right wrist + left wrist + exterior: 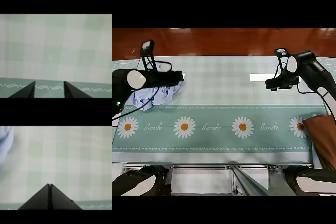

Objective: Fold the shirts.

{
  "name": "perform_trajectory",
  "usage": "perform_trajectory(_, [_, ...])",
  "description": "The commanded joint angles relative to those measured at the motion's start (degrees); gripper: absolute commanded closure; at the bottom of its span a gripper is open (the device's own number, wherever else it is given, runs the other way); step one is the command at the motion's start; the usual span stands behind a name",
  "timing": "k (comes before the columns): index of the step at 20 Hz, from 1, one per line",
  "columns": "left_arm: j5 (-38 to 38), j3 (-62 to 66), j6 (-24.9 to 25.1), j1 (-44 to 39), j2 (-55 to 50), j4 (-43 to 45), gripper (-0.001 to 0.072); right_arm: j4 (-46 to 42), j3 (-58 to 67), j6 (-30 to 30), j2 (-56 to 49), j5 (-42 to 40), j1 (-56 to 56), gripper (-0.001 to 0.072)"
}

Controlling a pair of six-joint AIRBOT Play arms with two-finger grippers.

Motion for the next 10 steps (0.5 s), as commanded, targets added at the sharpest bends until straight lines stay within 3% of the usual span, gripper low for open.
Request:
perform_trajectory(1, [2.05,7.28,2.34,2.78,0.17,0.00,0.0684,-5.20,-0.35,-0.35,3.91,-0.42,0.02,0.0293])
perform_trajectory(4, [-1.09,15.28,7.45,5.75,0.22,0.04,0.0669,-6.73,-4.02,-0.31,11.39,-2.10,0.04,0.0293])
perform_trajectory(5, [-0.52,17.25,9.22,7.23,0.20,0.04,0.0556,-5.99,-6.08,-0.28,13.86,-2.84,0.04,0.0293])
perform_trajectory(6, [1.18,18.36,9.73,9.07,0.13,0.04,0.0326,-5.18,-8.46,-0.31,15.93,-3.26,0.04,0.0293])
perform_trajectory(7, [2.93,18.62,10.19,10.95,-0.13,0.07,0.0203,-3.98,-11.21,-0.31,17.90,-3.30,0.09,0.0293])
perform_trajectory(10, [-1.53,18.62,11.58,18.58,-4.28,0.02,0.0201,-0.44,-20.00,0.22,22.93,-4.33,0.09,0.0294])
